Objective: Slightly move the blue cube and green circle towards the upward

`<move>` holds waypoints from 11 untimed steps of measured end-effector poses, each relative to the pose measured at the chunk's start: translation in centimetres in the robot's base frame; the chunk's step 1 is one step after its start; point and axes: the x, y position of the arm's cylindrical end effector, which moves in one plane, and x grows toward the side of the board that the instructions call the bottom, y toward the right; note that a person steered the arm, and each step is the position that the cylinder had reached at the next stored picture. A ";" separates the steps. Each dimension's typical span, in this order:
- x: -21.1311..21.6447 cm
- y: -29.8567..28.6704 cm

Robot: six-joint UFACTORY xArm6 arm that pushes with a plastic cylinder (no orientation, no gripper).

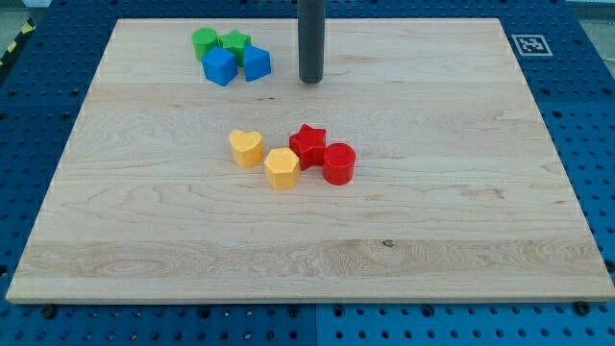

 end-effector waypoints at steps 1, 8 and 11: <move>0.1 0.0; -0.4 -14.4; -7.9 -19.3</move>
